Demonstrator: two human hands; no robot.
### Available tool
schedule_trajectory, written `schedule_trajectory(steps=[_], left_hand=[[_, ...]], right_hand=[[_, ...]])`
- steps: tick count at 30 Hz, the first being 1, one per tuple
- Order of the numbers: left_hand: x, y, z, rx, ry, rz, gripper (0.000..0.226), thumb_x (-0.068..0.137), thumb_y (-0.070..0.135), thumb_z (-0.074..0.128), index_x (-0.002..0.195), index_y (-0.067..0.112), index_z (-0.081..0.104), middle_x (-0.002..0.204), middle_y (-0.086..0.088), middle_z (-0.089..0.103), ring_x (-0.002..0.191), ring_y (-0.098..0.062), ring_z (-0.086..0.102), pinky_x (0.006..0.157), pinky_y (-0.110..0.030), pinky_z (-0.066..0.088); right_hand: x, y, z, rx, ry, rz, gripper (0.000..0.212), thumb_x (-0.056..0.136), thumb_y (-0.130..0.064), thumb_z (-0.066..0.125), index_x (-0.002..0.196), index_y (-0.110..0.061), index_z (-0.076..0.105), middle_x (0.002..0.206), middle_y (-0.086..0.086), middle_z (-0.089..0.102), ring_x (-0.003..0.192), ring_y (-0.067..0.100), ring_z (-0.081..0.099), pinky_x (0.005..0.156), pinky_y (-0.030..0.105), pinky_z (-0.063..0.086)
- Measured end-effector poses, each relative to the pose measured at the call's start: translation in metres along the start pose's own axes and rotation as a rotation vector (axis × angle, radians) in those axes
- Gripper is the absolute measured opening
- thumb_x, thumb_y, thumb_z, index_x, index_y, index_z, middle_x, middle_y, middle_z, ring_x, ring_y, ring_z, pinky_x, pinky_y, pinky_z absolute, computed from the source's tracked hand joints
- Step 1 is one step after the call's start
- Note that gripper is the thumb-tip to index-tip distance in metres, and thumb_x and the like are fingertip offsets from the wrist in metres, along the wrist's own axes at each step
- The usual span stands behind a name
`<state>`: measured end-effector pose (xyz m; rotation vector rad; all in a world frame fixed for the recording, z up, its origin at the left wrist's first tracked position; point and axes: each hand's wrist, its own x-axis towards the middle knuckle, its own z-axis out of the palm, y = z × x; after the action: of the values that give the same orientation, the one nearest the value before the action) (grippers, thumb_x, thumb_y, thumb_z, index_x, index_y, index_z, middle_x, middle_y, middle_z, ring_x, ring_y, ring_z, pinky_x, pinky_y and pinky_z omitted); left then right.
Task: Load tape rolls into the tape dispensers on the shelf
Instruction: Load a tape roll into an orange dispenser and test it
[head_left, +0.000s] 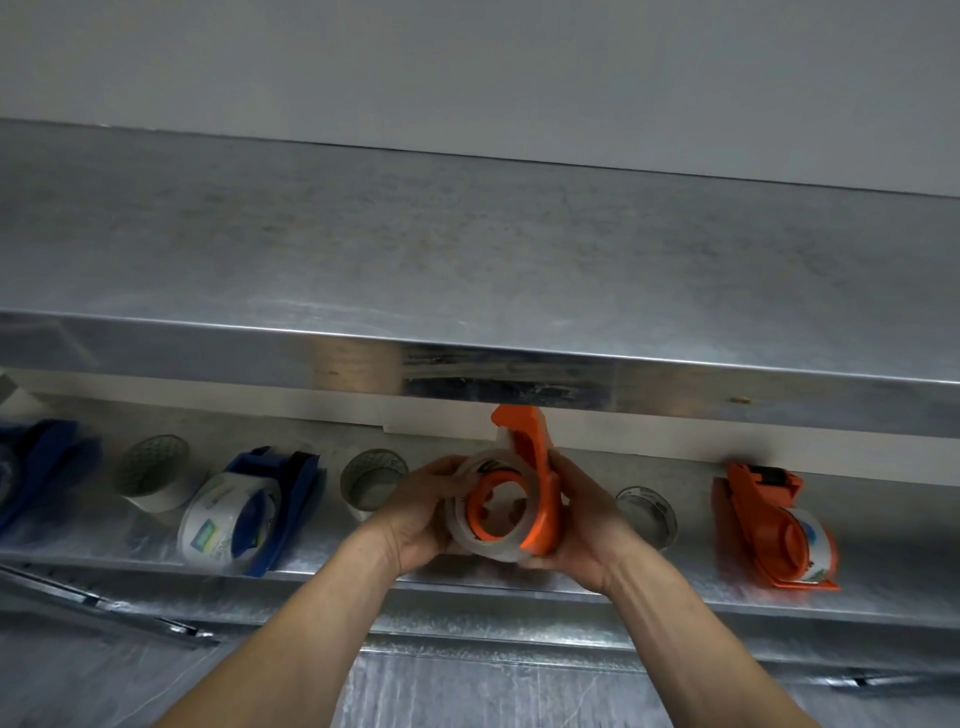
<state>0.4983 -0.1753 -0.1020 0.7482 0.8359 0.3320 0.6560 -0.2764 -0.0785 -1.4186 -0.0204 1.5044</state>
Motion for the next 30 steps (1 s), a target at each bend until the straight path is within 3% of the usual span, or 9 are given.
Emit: schedule_trajectory(steps=[2, 6, 8, 12, 15, 18, 24, 27, 30], left_hand=[[-0.004, 0.000, -0.001, 0.017, -0.014, -0.002, 0.038, 0.075, 0.009, 0.070, 0.113, 0.010, 0.065, 0.106, -0.018, 0.071, 0.093, -0.036, 0.067, 0.072, -0.053, 0.055], [-0.005, -0.002, 0.001, 0.071, 0.019, -0.001, 0.036, 0.076, 0.014, 0.073, 0.111, 0.012, 0.066, 0.108, -0.019, 0.071, 0.098, -0.039, 0.066, 0.087, -0.069, 0.048], [-0.007, -0.002, 0.003, 0.101, 0.046, -0.001, 0.037, 0.076, 0.016, 0.074, 0.112, 0.012, 0.066, 0.109, -0.020, 0.071, 0.101, -0.040, 0.065, 0.087, -0.070, 0.047], [-0.010, 0.005, 0.006, 0.150, 0.057, 0.013, 0.044, 0.067, 0.027, 0.082, 0.105, 0.014, 0.064, 0.099, -0.016, 0.070, 0.090, -0.035, 0.065, 0.067, -0.051, 0.056], [-0.011, 0.013, 0.009, 0.266, 0.107, 0.033, 0.042, 0.072, 0.033, 0.079, 0.104, 0.011, 0.063, 0.094, -0.013, 0.069, 0.085, -0.033, 0.064, 0.063, -0.043, 0.055], [-0.014, 0.018, 0.016, 0.380, 0.143, 0.046, 0.048, 0.074, 0.043, 0.078, 0.103, 0.008, 0.062, 0.090, -0.014, 0.069, 0.077, -0.032, 0.065, 0.056, -0.037, 0.053], [-0.015, 0.022, 0.029, 0.373, 0.088, 0.040, 0.034, 0.087, 0.039, 0.068, 0.098, 0.008, 0.061, 0.080, -0.010, 0.068, 0.065, -0.021, 0.064, 0.046, -0.028, 0.044], [-0.012, 0.023, 0.029, 0.351, 0.111, 0.032, 0.017, 0.090, 0.028, 0.063, 0.092, 0.011, 0.062, 0.079, -0.008, 0.066, 0.066, -0.020, 0.060, 0.052, -0.028, 0.044], [-0.011, 0.018, 0.026, 0.333, 0.132, -0.007, 0.036, 0.077, 0.034, 0.072, 0.107, 0.014, 0.063, 0.106, -0.009, 0.069, 0.100, -0.026, 0.063, 0.084, -0.051, 0.053]], right_hand=[[0.003, 0.000, 0.000, -0.086, 0.151, -0.188, 0.040, 0.093, -0.041, 0.060, 0.116, -0.008, 0.064, 0.088, 0.016, 0.073, 0.067, 0.023, 0.069, 0.061, 0.035, 0.055], [0.001, 0.002, 0.000, -0.375, 0.415, -0.614, 0.008, 0.091, -0.018, 0.063, 0.094, -0.016, 0.070, 0.086, 0.002, 0.074, 0.080, 0.020, 0.070, 0.075, 0.040, 0.056], [-0.002, 0.003, 0.001, -0.525, 0.448, -0.707, 0.020, 0.090, -0.014, 0.061, 0.077, -0.024, 0.074, 0.077, -0.007, 0.075, 0.078, 0.010, 0.070, 0.077, 0.036, 0.056], [-0.008, 0.004, 0.002, -0.377, 0.294, -0.681, 0.030, 0.093, -0.018, 0.056, 0.071, -0.020, 0.076, 0.073, -0.004, 0.076, 0.070, 0.012, 0.068, 0.068, 0.033, 0.052], [-0.014, 0.007, 0.005, -0.307, 0.149, -0.640, 0.018, 0.072, -0.036, 0.068, 0.080, -0.022, 0.075, 0.078, 0.000, 0.076, 0.073, 0.013, 0.069, 0.067, 0.027, 0.051], [-0.008, 0.013, 0.007, -0.312, 0.176, -0.565, 0.054, 0.056, -0.029, 0.081, 0.107, -0.022, 0.064, 0.095, 0.000, 0.074, 0.085, 0.014, 0.070, 0.068, 0.025, 0.053], [0.013, 0.032, 0.005, -0.185, 0.291, -0.421, 0.019, 0.090, -0.013, 0.067, 0.108, -0.010, 0.060, 0.099, 0.014, 0.073, 0.082, 0.028, 0.073, 0.068, 0.041, 0.061], [0.013, 0.035, 0.006, 0.002, 0.232, -0.326, 0.013, 0.094, -0.003, 0.057, 0.106, -0.001, 0.062, 0.094, 0.022, 0.073, 0.068, 0.028, 0.073, 0.052, 0.032, 0.056], [0.013, 0.038, 0.006, 0.101, 0.167, -0.275, 0.020, 0.097, -0.003, 0.046, 0.106, -0.002, 0.064, 0.085, 0.019, 0.072, 0.060, 0.027, 0.070, 0.051, 0.033, 0.054]])
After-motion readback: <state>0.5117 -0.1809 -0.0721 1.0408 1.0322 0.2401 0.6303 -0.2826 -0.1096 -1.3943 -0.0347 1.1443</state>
